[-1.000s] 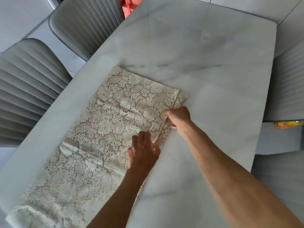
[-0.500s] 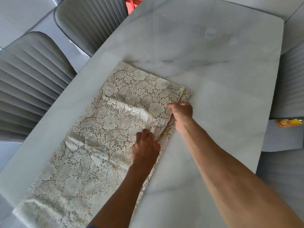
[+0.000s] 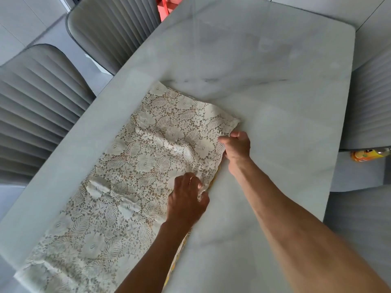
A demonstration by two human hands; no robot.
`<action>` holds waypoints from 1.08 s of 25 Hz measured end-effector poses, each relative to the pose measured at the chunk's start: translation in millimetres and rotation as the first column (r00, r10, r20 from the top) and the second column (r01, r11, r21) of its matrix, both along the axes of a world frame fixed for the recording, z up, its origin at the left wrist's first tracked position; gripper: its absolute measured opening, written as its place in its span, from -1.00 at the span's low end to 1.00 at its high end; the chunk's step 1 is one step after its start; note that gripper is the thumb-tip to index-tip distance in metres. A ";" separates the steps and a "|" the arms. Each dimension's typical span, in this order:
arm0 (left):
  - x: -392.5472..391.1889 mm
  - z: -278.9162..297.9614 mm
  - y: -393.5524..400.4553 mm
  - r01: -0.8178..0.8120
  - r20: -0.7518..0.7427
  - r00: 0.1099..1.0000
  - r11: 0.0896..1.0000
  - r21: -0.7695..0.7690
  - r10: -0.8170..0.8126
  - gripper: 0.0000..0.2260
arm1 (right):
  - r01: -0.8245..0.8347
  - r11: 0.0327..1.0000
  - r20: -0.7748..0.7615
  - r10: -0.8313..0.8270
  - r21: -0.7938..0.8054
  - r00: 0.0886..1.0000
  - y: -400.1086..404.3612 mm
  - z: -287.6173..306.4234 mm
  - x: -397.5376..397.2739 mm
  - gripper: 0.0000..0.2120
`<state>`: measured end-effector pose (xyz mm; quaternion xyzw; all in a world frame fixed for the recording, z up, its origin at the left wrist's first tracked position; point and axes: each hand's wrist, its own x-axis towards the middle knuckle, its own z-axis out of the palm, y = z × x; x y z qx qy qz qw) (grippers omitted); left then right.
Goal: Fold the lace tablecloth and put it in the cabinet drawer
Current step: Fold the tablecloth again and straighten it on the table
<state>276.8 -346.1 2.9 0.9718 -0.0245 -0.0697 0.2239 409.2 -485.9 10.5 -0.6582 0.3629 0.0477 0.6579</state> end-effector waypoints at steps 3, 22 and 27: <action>-3.4 -5.9 -5.5 0.046 -0.002 0.999 0.997 0.068 -0.046 -0.63 | -0.113 0.911 0.041 0.140 -0.396 0.989 -4.3 -5.0 3.7 -0.75; -53.9 13.7 122.7 -0.049 -0.091 0.995 0.999 0.017 0.051 -0.70 | -0.544 -0.096 -0.383 0.810 -0.833 0.444 93.1 0.6 -217.9 -0.56; -139.3 -2.0 215.6 0.131 -0.153 0.982 0.983 0.129 -0.111 -0.45 | -0.549 0.091 -0.303 0.754 -0.831 0.582 138.5 16.3 -288.2 -0.45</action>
